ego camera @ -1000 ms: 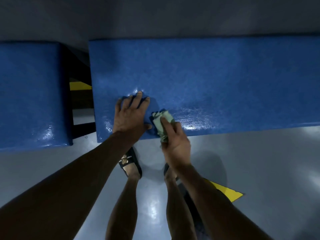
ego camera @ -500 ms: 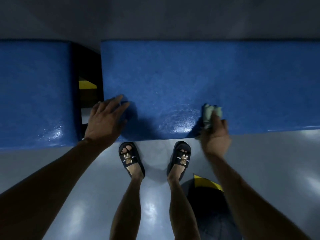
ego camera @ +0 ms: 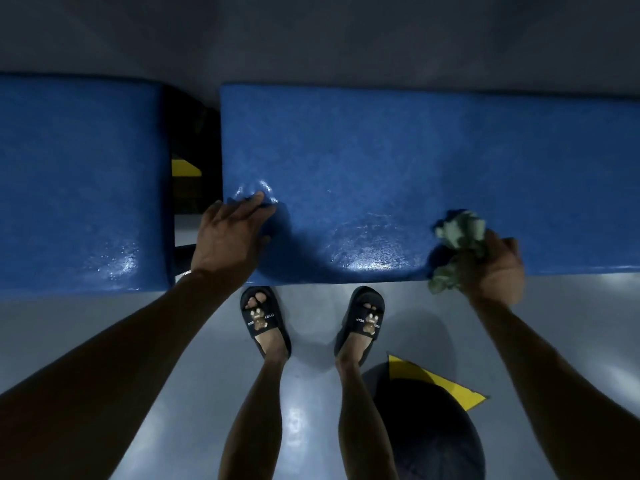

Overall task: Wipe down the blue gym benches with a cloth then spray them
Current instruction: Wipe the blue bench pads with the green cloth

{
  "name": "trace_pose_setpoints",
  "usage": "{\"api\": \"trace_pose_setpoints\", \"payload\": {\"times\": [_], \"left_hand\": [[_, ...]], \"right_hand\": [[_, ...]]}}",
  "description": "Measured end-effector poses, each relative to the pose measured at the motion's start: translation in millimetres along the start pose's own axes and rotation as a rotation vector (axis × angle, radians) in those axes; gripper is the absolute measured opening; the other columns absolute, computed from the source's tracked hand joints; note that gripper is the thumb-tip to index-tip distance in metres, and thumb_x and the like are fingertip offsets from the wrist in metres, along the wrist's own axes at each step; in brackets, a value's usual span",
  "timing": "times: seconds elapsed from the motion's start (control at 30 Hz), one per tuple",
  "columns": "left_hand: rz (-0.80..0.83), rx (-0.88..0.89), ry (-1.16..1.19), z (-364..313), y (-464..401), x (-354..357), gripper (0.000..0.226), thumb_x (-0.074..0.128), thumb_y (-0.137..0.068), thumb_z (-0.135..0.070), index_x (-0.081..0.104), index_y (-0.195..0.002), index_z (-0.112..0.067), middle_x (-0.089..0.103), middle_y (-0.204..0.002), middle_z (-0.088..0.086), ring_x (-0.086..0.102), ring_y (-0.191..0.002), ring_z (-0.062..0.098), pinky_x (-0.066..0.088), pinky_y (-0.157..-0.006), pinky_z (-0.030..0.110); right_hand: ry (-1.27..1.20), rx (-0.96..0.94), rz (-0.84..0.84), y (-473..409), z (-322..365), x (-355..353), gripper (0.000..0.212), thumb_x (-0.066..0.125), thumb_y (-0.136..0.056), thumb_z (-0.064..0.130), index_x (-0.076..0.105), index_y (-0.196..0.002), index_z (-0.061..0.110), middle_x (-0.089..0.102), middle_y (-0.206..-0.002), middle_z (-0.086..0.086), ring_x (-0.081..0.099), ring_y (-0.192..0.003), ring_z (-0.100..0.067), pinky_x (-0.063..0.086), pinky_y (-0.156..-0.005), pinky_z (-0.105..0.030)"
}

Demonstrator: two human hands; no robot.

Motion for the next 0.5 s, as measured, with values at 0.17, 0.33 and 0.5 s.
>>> {"api": "trace_pose_setpoints", "payload": {"times": [0.17, 0.33, 0.5], "left_hand": [[-0.01, -0.014, 0.042, 3, 0, 1, 0.05, 0.066, -0.087, -0.029, 0.053, -0.135, -0.025, 0.046, -0.149, -0.001, 0.047, -0.131, 0.032, 0.028, -0.111, 0.05], [0.0, -0.011, 0.036, 1, -1, -2, 0.052, 0.067, -0.085, -0.027, 0.052, -0.136, -0.024, 0.047, -0.148, 0.0, 0.046, -0.132, 0.033, 0.026, -0.112, 0.05], [0.0, -0.026, 0.04, 3, -3, -5, 0.051, 0.069, -0.083, -0.028, 0.055, -0.133, -0.026, 0.049, -0.147, 0.0, 0.05, -0.129, 0.032, 0.026, -0.112, 0.048]], "right_hand": [[-0.048, 0.064, -0.028, 41, 40, 30, 0.066, 0.043, -0.074, 0.042, 0.056, -0.137, 0.027, 0.053, -0.108, -0.016, 0.06, -0.086, -0.04, 0.046, -0.069, -0.039], [-0.241, -0.263, 0.145, 138, 168, 106, 0.057, 0.055, -0.087, 0.028, 0.05, -0.144, 0.028, 0.053, -0.113, -0.009, 0.062, -0.079, -0.024, 0.054, -0.066, -0.031], [-0.139, -0.574, 0.332, 134, 182, 98, 0.063, 0.062, -0.081, 0.028, 0.048, -0.143, 0.033, 0.051, -0.113, -0.008, 0.062, -0.073, -0.026, 0.056, -0.06, -0.034]]}}
Point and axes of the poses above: each hand's wrist, its own y-axis away from the middle knuckle, its own x-axis out of the palm, z = x × y, the point moved 9 cm from there along -y, towards the middle knuckle
